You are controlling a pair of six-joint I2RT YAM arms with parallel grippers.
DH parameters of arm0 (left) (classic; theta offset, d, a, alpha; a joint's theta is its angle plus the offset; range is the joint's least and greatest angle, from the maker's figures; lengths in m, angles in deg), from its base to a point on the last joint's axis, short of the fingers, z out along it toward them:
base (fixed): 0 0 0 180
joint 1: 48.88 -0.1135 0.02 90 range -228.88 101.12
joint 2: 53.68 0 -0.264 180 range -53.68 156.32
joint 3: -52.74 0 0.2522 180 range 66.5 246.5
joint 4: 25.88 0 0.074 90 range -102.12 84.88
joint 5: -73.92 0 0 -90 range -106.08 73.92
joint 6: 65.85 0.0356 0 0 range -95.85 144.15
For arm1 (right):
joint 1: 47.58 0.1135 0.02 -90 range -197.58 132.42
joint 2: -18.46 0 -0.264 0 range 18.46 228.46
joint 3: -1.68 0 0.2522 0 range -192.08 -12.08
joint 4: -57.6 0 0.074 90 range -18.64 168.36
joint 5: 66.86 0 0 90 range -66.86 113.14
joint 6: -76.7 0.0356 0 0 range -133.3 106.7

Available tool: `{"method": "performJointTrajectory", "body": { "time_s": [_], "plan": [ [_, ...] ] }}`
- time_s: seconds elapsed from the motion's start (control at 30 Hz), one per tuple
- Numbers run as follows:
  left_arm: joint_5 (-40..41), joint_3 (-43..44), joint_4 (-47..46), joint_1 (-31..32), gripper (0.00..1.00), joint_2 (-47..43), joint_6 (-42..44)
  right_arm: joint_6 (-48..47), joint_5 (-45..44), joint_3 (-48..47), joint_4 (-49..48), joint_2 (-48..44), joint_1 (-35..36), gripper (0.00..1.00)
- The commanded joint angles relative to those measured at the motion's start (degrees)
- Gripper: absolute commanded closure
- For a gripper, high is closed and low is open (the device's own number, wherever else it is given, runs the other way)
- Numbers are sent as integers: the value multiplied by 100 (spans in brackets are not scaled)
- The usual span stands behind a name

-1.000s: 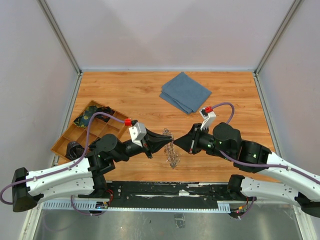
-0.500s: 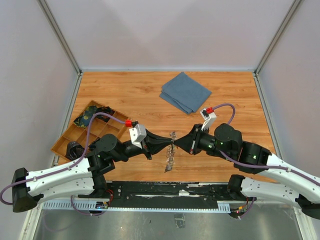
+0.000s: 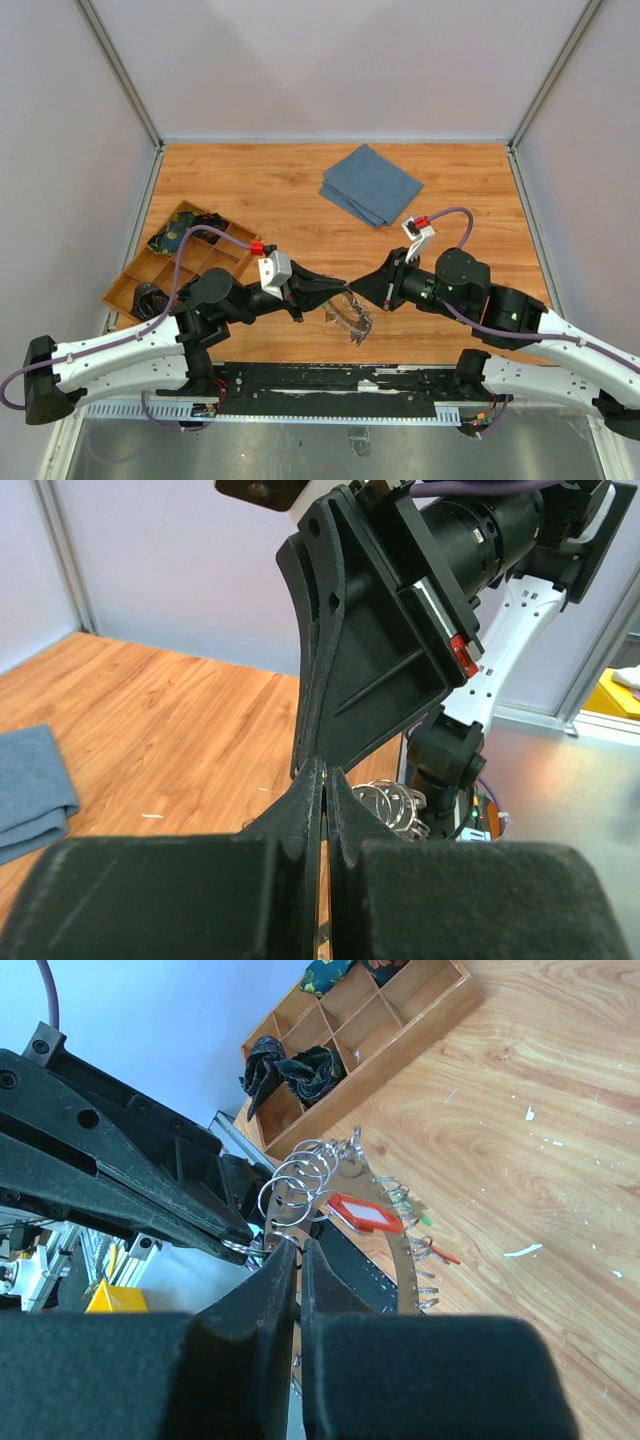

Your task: Put the keys on the keyring

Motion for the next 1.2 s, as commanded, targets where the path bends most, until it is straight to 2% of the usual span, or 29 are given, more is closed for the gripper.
{"method": "performJointTrajectory", "body": {
  "time_s": [0.0,0.23,0.53,0.67,0.83,1.03,1.1,1.17],
  "plan": [
    [-273,47,-544,-4,99,-114,-28,-441,-111,-61,-241,-144,-141,94],
    [-172,23,-486,-8,99,-131,-20,-791,-197,-47,-451,-430,-141,75],
    [27,-36,-392,-6,99,-134,-59,-1221,-360,-71,-450,-572,-141,70],
    [381,33,-111,-13,100,-79,-107,-1627,-592,-208,-155,-498,-141,68],
    [890,307,559,-55,99,154,-101,-2557,-1165,-723,757,-41,-143,55],
    [1089,443,1115,-627,100,289,-371,-3278,-1910,-1129,1482,563,-283,26],
    [977,473,1150,-895,99,393,-436,-3330,-1784,-1177,1575,670,-606,17],
    [788,532,1100,-1165,99,597,-450,-3314,-1298,-1158,1579,704,-1066,14]
  ]
}}
